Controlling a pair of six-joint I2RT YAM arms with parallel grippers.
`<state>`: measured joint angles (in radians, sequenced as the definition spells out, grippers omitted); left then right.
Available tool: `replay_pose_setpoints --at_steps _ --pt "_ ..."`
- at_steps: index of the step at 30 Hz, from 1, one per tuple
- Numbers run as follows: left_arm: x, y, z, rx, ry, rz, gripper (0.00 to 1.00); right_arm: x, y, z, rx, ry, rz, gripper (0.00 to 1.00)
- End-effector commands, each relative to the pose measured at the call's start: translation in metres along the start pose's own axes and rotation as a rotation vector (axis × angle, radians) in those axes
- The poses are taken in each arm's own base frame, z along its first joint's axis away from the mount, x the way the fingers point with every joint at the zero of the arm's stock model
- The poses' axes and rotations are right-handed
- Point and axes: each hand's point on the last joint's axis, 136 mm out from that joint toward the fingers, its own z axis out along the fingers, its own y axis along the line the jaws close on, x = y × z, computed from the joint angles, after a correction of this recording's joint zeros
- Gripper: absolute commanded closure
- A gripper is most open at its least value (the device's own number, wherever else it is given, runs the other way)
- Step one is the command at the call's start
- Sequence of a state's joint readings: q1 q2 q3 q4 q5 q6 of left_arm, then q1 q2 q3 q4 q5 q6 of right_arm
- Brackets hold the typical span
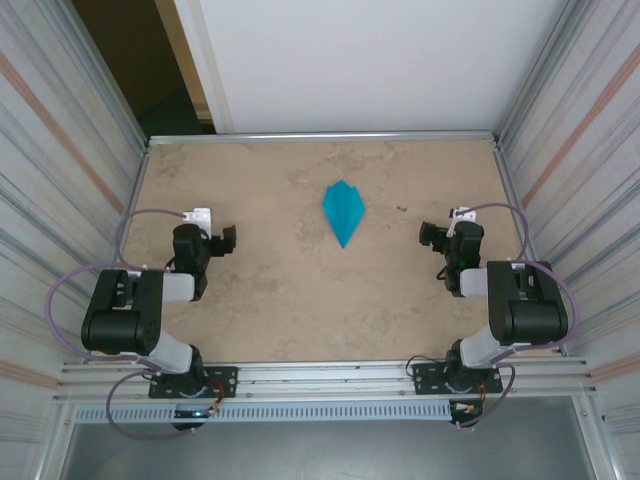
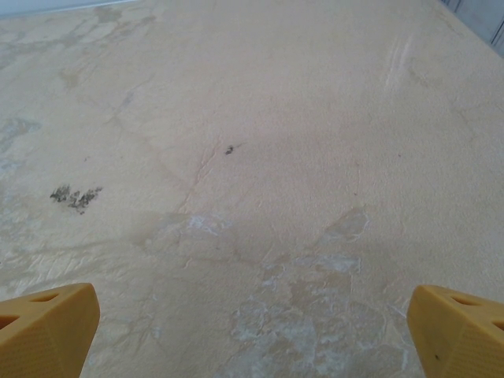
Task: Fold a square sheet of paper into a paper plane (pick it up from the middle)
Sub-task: Reset both arms
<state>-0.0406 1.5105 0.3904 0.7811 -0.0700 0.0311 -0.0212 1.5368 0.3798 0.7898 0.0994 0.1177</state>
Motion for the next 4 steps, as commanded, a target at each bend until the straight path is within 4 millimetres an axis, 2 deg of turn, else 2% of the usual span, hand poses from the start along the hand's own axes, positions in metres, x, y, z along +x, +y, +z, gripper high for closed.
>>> replay_pose_setpoints --at_steps 1,4 --pt "-0.01 -0.0022 0.0056 0.03 -0.016 0.018 0.01 -0.0136 0.002 0.0028 -0.01 -0.038 -0.011 0.01" --pt "-0.0114 -0.0026 0.0036 0.033 -0.027 0.021 0.01 -0.014 0.0021 0.0025 -0.011 -0.04 -0.011 0.01"
